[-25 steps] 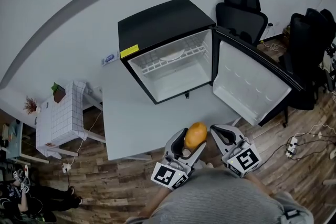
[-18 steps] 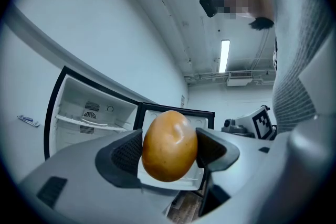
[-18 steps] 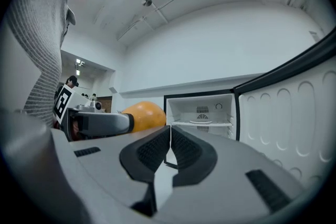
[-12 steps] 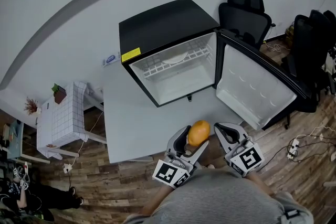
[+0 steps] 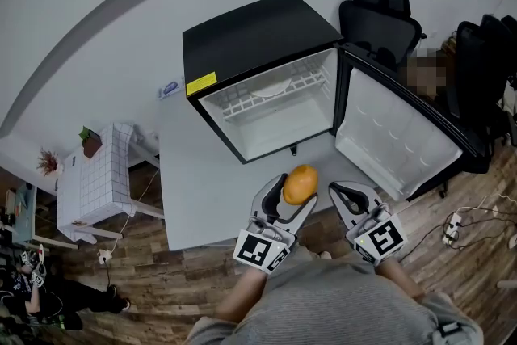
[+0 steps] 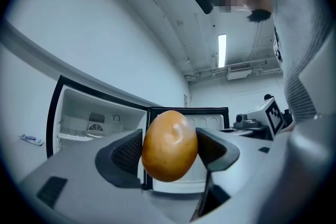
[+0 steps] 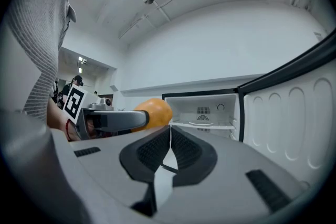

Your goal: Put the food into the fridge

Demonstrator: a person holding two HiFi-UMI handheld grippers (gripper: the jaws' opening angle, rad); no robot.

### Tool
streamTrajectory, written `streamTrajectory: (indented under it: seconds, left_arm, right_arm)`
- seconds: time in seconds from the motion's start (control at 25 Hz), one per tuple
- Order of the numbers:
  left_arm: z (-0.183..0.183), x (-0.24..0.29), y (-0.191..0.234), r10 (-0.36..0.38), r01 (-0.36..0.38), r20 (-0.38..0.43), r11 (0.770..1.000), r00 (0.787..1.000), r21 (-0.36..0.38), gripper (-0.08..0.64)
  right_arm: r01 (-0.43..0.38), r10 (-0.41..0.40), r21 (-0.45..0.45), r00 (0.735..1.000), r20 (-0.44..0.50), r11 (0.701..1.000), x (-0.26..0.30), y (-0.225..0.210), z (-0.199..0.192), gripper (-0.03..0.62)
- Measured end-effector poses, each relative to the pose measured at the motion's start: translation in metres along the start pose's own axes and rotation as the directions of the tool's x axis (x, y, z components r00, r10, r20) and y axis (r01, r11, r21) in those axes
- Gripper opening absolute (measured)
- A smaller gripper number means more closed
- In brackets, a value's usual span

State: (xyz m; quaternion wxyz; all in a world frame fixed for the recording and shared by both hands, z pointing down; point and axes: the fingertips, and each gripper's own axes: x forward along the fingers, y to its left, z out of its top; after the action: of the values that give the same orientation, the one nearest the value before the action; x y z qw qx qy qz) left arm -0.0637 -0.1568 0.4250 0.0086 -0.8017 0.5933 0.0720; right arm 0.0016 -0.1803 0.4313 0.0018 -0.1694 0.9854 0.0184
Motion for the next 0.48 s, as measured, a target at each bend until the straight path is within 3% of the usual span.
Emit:
streamTrajectory:
  seconds: [0.28, 0.48]
  left_arm:
    - [0.006, 0.025, 0.043, 0.052, -0.051, -0.004, 0.993, 0.999, 0.106, 0.327]
    - [0.007, 0.049, 0.073, 0.088, -0.081, -0.023, 0.971, 0.996, 0.224, 0.327]
  right_arm:
    - [-0.017, 0.017, 0.004, 1.000, -0.003, 1.000, 0.008, 0.000, -0.004, 0.012]
    - [-0.011, 0.011, 0.019, 1.000, -0.009, 1.000, 0.014, -0.005, -0.005, 0.013]
